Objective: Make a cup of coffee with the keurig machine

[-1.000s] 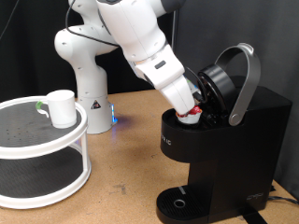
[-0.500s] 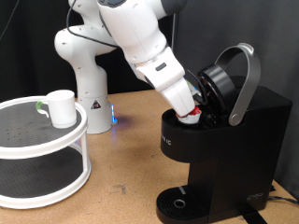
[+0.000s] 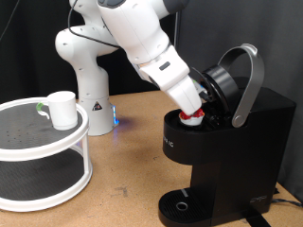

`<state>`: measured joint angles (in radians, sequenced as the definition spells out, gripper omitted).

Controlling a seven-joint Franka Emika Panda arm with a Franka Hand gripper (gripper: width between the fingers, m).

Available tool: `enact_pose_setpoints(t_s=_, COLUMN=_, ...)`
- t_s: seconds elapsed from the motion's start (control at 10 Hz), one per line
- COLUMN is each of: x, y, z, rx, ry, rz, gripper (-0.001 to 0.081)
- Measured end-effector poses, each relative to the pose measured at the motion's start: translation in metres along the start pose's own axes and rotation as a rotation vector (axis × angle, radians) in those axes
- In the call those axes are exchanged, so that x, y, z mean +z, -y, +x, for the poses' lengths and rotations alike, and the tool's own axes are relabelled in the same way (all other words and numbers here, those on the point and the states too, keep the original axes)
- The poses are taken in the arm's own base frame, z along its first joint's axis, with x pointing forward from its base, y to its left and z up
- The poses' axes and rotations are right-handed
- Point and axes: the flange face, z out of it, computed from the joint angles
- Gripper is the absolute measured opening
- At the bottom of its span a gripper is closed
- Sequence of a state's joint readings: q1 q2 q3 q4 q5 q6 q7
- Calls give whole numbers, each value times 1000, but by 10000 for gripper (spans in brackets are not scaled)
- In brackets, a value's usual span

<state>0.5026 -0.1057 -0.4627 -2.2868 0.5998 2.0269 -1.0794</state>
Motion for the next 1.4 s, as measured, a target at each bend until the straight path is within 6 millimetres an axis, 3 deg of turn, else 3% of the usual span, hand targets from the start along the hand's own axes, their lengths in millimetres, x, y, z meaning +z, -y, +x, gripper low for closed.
enact_pose_setpoints(t_s=0.4, x=-7, y=13, z=10, rx=-49, ry=-57, rz=24, gripper=806)
enact_pose_setpoints(t_s=1.4, x=0, y=13, z=14, rx=-10, ry=-23, rz=-26, gripper=806)
